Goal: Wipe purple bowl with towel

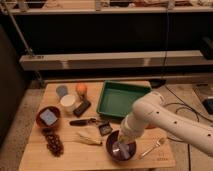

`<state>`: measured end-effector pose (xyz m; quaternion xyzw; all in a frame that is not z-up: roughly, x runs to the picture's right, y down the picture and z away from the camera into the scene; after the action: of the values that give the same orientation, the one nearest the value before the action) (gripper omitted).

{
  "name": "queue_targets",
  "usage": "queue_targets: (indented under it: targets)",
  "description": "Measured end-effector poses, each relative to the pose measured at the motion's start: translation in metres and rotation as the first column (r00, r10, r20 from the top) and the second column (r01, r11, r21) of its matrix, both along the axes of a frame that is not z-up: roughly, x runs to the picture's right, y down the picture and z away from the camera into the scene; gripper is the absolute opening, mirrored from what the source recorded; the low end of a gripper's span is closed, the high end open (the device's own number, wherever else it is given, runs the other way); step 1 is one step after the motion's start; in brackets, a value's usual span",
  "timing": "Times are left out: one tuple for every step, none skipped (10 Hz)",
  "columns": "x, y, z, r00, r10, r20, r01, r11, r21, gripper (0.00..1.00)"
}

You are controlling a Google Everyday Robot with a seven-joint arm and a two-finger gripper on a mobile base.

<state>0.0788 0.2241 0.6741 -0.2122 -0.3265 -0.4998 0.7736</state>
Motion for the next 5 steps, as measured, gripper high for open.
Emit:
queue_targets:
  targets:
    - [-0.006, -0.008, 0.003, 1.0, -0.003, 0.001, 0.003, 0.9999, 0.016, 0.14]
    - [-0.01, -0.014, 0.004, 1.0, -0.006, 0.002, 0.006, 0.9996, 0.028, 0.14]
    - [-0.014, -0.019, 0.007, 1.0, -0.012, -0.002, 0.012, 0.9991, 0.04, 0.14]
    - [-0.019, -0.023, 0.009, 1.0, -0.022, -0.005, 0.022, 0.9985, 0.049, 0.14]
    - [-0.028, -0.026, 0.011, 0.999, -0.035, -0.002, 0.035, 0.9978, 0.057, 0.14]
